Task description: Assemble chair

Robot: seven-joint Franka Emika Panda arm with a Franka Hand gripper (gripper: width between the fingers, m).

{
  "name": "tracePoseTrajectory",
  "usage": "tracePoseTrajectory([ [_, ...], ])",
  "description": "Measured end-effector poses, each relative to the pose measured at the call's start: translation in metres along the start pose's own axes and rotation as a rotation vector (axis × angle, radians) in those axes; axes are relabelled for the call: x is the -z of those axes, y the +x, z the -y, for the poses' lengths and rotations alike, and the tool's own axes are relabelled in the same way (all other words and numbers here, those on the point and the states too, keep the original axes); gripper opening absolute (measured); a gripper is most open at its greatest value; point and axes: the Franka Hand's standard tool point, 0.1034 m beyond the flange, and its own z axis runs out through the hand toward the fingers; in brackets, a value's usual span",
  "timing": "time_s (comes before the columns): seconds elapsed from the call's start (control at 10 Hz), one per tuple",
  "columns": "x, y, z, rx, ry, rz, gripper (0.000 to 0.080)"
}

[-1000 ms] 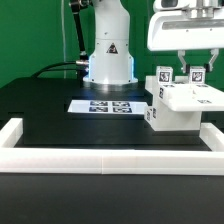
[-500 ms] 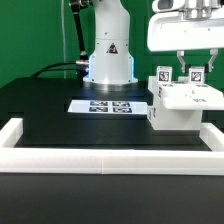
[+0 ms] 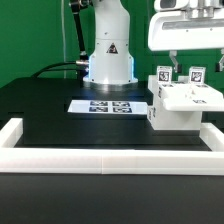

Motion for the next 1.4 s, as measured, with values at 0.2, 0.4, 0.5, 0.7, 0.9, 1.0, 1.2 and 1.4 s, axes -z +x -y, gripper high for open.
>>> tracePoseTrajectory([
  [0.2,0.000,-0.002,0.004,0.240,-0.006,-0.002,0.0647],
  [0.4,0.001,0.000,0.002,0.507,-0.006,0.000,0.0649],
  [0.5,0.000,0.001,-0.001,0.619,-0.008,0.004,0.0649],
  [0.7,0.000,0.000,-0.003,0.798,-0.009,0.014,0.0649],
  [0.9,-0.001,0.000,-0.004,0.882,-0.009,0.016,0.0649],
  [1.0,-0.001,0.000,-0.005,0.989,-0.010,0.017,0.0649],
  [1.2,-0.001,0.000,-0.007,1.026,-0.013,0.019,0.0623],
  [1.4,-0.001,0.000,-0.007,1.024,-0.013,0.019,0.0449],
])
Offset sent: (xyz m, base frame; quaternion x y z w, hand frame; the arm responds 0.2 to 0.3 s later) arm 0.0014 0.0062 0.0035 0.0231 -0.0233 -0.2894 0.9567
